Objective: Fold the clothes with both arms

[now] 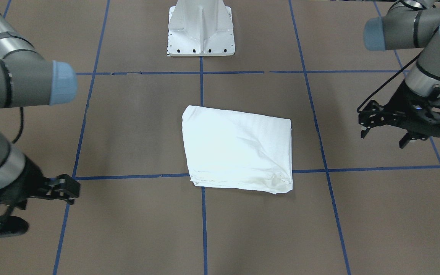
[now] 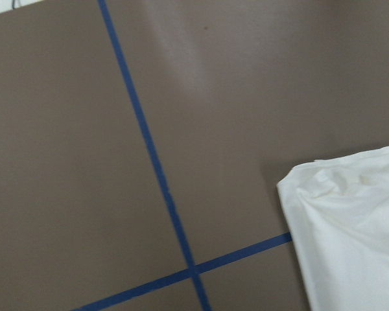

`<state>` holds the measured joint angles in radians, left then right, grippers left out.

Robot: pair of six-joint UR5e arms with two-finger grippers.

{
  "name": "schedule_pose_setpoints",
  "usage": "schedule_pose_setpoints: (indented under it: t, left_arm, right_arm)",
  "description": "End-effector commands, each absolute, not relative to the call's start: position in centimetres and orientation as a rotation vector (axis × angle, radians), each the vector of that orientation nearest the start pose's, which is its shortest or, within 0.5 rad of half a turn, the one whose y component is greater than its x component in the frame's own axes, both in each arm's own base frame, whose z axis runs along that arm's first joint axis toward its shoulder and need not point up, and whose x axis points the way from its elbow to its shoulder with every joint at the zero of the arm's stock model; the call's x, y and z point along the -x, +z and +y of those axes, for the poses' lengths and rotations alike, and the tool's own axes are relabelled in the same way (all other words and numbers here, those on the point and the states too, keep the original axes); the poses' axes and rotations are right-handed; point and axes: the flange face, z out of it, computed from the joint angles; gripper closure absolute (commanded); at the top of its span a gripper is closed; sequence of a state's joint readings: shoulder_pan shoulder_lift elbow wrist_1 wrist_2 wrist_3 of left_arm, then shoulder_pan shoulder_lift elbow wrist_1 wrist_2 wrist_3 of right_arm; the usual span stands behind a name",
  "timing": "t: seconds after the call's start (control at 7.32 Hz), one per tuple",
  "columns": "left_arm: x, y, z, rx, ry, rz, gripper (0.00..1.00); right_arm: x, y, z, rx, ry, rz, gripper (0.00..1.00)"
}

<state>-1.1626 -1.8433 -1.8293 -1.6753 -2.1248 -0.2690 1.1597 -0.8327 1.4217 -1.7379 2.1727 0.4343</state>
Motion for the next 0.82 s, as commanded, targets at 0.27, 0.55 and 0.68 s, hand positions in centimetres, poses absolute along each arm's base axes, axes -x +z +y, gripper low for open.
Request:
schedule_pose_setpoints:
  t: [0.27, 0.55, 0.68]
  left_arm:
    - [4.4, 54.9, -48.2, -0.341, 0.327, 0.714, 0.00]
    - [5.8, 59.1, -46.3, -0.259, 0.259, 0.707, 0.00]
    - [6.4, 61.1, -45.9, -0.222, 0.227, 0.711, 0.00]
  right_arm:
    - [0.9, 51.1, -57.8, -0.149, -0.337, -0.751, 0.00]
    - [-3.0, 57.0, -46.8, -0.083, -0.263, -0.746, 0.00]
    - [-5.2, 58.3, -44.0, -0.082, -0.213, -0.747, 0.00]
